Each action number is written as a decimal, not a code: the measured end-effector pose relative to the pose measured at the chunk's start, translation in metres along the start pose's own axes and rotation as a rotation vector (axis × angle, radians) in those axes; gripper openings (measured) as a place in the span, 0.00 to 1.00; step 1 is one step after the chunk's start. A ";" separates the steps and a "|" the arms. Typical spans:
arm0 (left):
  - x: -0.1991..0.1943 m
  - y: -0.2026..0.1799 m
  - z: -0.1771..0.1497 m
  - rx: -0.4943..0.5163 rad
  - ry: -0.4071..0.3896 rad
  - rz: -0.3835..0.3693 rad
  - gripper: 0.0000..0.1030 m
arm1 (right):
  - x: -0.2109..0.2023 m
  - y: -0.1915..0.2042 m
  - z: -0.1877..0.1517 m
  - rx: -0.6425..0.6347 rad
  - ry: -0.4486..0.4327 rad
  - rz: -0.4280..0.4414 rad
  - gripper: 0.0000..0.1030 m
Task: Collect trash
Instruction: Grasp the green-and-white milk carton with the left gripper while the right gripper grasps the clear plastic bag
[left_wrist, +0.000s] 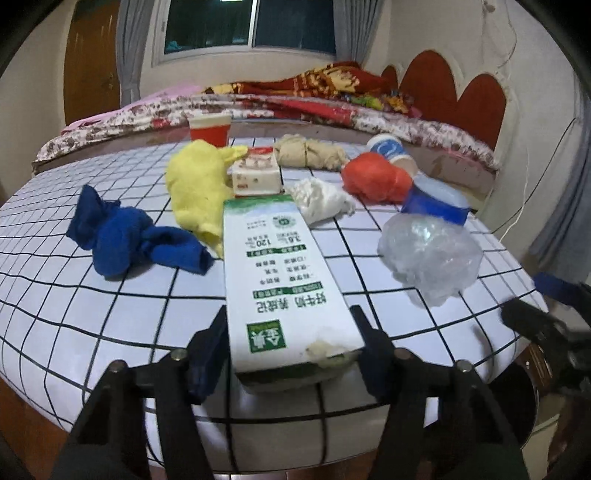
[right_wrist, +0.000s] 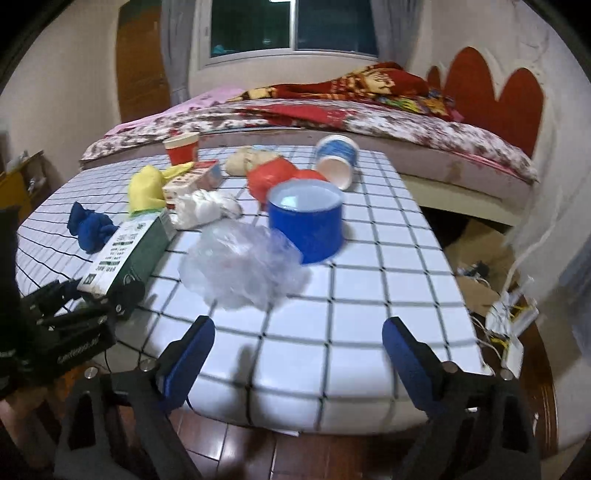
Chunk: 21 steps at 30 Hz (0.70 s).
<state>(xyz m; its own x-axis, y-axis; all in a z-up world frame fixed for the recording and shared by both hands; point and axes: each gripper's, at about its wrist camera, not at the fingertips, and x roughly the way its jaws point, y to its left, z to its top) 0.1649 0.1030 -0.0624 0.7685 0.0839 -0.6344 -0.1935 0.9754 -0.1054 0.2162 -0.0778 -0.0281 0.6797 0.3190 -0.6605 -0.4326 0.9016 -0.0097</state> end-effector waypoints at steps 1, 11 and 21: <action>-0.004 0.003 -0.001 0.009 -0.011 0.000 0.56 | 0.004 0.002 0.003 -0.004 -0.002 0.014 0.88; -0.013 0.011 0.001 0.026 -0.026 -0.024 0.53 | 0.056 0.029 0.027 -0.001 0.075 0.128 0.15; -0.042 0.010 0.001 0.029 -0.114 -0.057 0.53 | 0.005 0.025 0.018 -0.001 -0.052 0.141 0.05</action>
<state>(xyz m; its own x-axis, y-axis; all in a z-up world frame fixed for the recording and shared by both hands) 0.1316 0.1099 -0.0363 0.8424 0.0489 -0.5367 -0.1308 0.9846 -0.1156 0.2191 -0.0483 -0.0180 0.6415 0.4573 -0.6159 -0.5269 0.8462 0.0795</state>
